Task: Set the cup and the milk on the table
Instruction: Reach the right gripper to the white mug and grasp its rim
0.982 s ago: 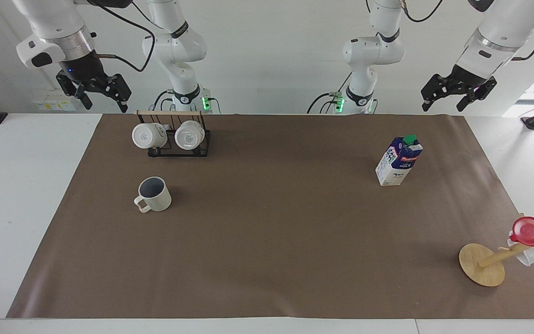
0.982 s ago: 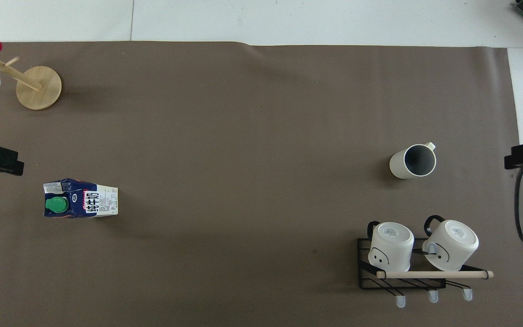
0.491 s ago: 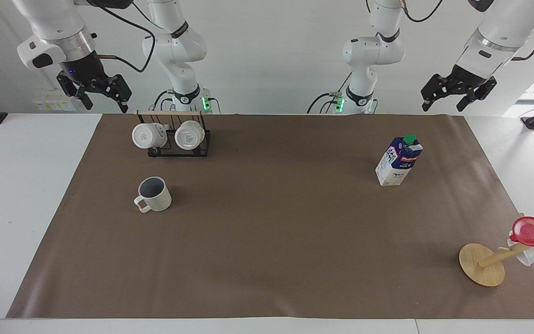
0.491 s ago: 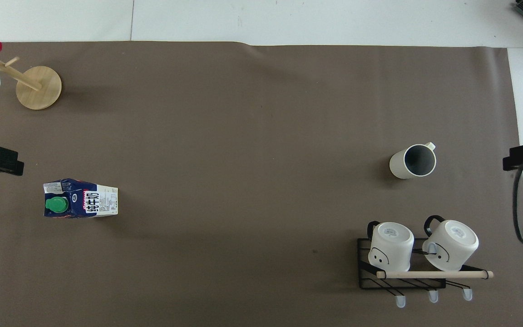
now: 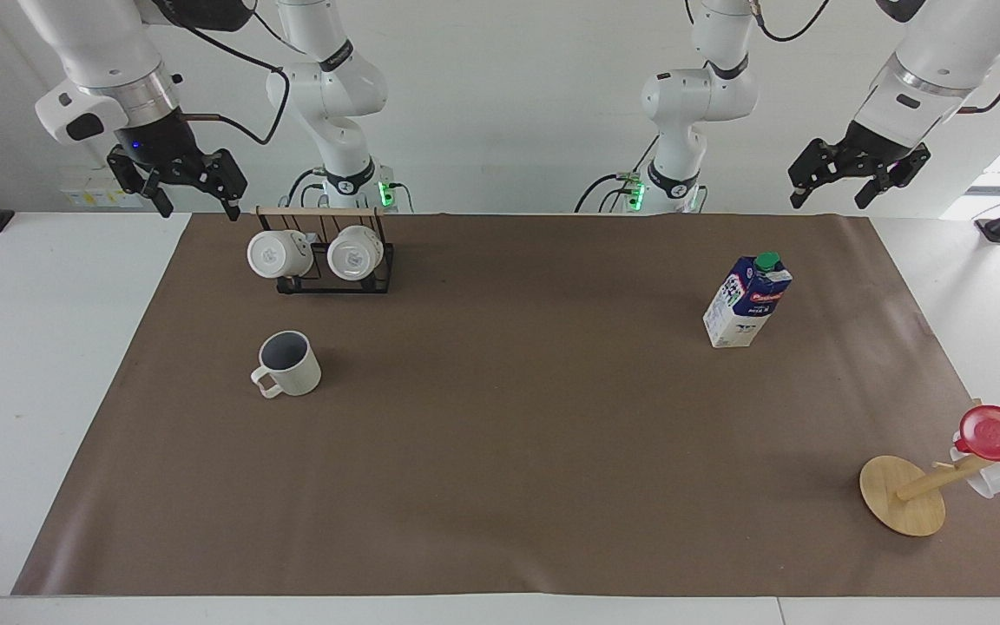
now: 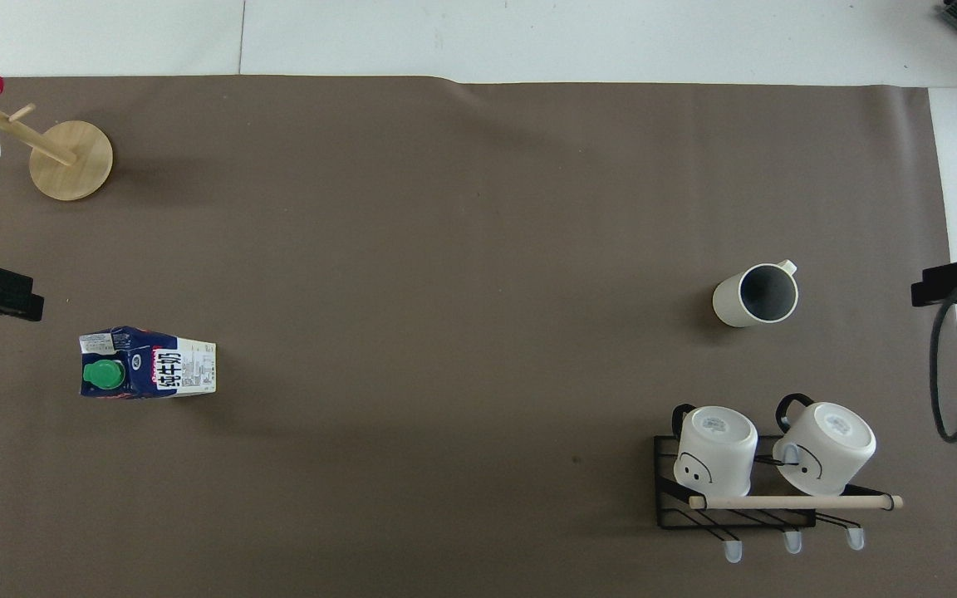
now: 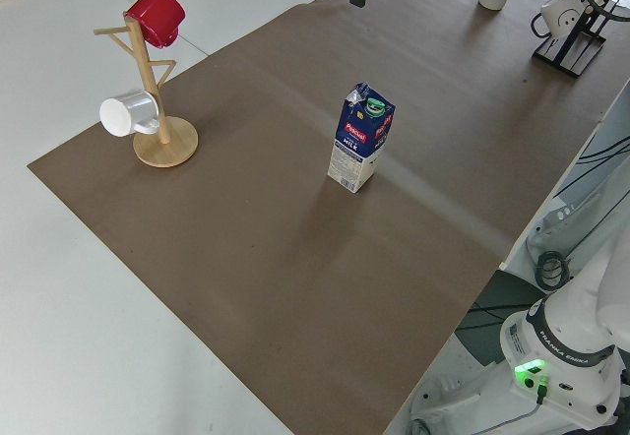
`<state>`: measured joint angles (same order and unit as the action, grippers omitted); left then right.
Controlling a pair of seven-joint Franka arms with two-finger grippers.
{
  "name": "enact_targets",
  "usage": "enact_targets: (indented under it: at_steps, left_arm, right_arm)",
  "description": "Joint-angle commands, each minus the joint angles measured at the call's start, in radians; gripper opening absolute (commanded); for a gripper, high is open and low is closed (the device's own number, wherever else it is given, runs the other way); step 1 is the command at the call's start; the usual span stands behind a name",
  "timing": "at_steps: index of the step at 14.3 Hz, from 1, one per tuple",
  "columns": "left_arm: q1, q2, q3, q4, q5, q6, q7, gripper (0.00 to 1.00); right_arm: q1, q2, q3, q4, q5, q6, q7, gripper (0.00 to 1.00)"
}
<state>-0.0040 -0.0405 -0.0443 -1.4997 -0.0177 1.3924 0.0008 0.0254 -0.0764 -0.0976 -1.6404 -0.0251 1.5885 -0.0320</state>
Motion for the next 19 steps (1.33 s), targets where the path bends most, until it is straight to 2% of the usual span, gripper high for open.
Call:
enact_targets:
  at_steps: [1, 5, 9, 12, 15, 19]
  left_arm:
    - [0.007, -0.005, -0.003, 0.010, 0.005, -0.021, 0.007, 1.00]
    - [0.007, -0.005, -0.003, 0.010, 0.005, -0.021, 0.004, 1.00]
    - [0.004, -0.005, -0.003, 0.010, 0.004, -0.021, 0.005, 1.00]
    - [0.009, -0.005, -0.003, 0.010, 0.004, -0.021, 0.008, 1.00]
    - [0.009, -0.005, -0.002, 0.010, 0.004, -0.021, 0.008, 1.00]
    - [0.007, -0.005, -0.002, 0.010, 0.004, -0.021, 0.007, 1.00]
  right_arm:
    - [0.004, -0.016, 0.007, -0.093, 0.008, 0.109, -0.083, 1.00]
    - [0.004, 0.042, 0.010, -0.191, 0.010, 0.289, -0.190, 1.00]
    - [0.002, 0.138, 0.010, -0.228, 0.011, 0.369, -0.197, 1.00]
    - [0.002, 0.153, 0.010, -0.335, 0.011, 0.519, -0.197, 1.00]
    - [-0.012, 0.219, 0.010, -0.354, 0.011, 0.580, -0.271, 1.00]
    - [-0.013, 0.251, 0.010, -0.378, 0.011, 0.623, -0.289, 1.00]
